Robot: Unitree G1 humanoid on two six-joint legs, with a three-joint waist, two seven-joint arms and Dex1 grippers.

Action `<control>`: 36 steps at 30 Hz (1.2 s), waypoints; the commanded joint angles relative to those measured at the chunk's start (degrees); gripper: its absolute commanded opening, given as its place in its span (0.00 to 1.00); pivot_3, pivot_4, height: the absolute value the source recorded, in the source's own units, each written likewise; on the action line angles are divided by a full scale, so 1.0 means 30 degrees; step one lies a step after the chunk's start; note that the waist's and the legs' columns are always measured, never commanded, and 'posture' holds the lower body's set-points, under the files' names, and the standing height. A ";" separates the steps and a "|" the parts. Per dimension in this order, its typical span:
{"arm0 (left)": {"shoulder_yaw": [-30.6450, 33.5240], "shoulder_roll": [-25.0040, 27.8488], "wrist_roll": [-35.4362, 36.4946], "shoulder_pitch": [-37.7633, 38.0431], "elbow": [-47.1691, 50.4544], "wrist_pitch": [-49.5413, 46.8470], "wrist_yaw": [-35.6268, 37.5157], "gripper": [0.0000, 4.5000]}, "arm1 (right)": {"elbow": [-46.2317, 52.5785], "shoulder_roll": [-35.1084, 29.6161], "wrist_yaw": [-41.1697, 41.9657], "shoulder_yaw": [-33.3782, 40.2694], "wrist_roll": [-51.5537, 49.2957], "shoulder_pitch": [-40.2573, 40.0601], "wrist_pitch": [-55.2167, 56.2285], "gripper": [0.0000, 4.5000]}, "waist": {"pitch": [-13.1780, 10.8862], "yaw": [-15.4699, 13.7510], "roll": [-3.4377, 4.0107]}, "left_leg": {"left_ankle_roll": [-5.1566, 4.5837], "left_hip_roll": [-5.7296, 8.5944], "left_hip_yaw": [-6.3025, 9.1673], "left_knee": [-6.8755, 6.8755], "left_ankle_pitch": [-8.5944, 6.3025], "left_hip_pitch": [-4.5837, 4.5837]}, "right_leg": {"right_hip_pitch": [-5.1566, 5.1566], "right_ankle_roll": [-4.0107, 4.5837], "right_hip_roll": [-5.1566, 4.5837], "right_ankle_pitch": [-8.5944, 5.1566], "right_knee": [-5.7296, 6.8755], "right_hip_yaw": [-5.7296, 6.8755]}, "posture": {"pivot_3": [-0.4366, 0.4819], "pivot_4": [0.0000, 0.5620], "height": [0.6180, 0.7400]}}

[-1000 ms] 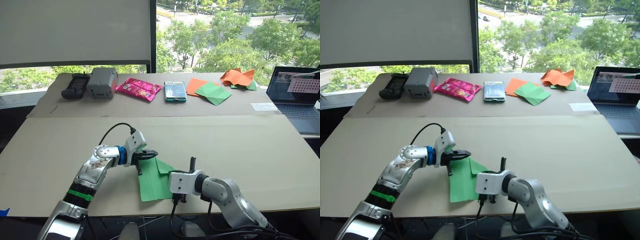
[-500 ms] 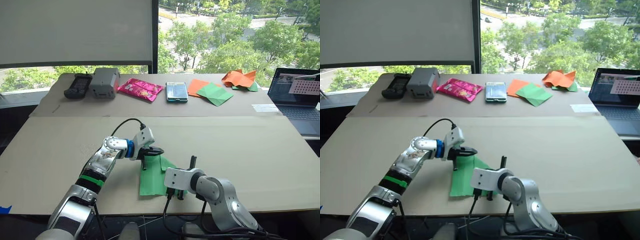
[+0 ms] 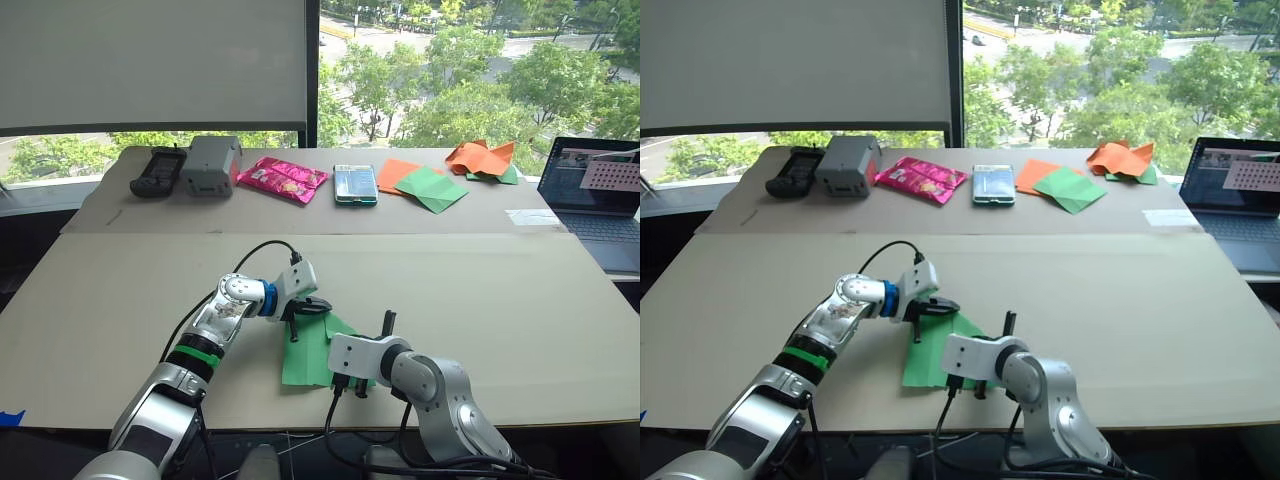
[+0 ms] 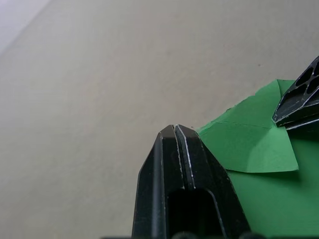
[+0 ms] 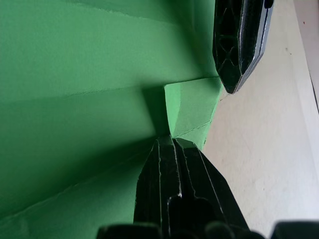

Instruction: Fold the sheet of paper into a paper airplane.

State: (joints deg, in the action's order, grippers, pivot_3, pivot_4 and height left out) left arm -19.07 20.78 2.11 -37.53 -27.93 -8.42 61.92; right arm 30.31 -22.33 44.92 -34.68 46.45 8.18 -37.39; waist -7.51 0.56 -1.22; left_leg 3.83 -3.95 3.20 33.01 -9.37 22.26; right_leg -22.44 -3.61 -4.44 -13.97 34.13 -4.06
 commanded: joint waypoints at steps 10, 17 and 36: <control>-0.1210 -0.0469 -0.2396 -0.0832 -0.2368 0.1850 -0.0581 0.00 | -0.0183 -0.0928 0.0134 0.0477 0.0480 -0.0001 0.0427 0.00 | 0.0038 -0.0113 0.0001 | 0.0004 0.0002 -0.0002 0.0018 -0.0002 -0.0011 | 0.0055 -0.0002 -0.0003 -0.0002 -0.0005 0.0002 | 0.48 0.27 0.82; -0.1788 -0.0206 -0.3051 -0.0515 -0.2612 0.2198 -0.0248 0.00 | -0.0127 -0.0959 0.0109 0.0949 0.0204 0.0127 0.0525 0.00 | 0.0083 -0.0128 0.0011 | 0.0005 0.0002 -0.0001 0.0021 -0.0003 -0.0014 | 0.0059 -0.0003 -0.0004 -0.0002 -0.0004 0.0004 | 0.48 0.27 0.82; -0.1660 -0.0232 -0.3201 0.0132 -0.2480 0.2740 -0.0954 0.00 | 0.1455 0.1676 0.2646 0.7172 -0.8279 0.2640 -0.2374 0.38 | 0.0236 0.0035 0.0026 | 0.0005 0.0001 0.0009 0.0018 -0.0003 -0.0031 | 0.0064 -0.0003 0.0000 -0.0002 0.0013 0.0006 | 0.48 0.27 0.82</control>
State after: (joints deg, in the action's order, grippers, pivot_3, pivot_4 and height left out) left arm -22.11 19.66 -4.71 -38.92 -33.07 1.01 58.85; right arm 34.21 -17.96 52.88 -15.60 24.86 15.30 -43.04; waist -6.80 0.67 -1.14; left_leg 3.85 -3.94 3.22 33.06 -9.38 22.17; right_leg -22.23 -3.62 -4.43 -13.98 34.17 -4.03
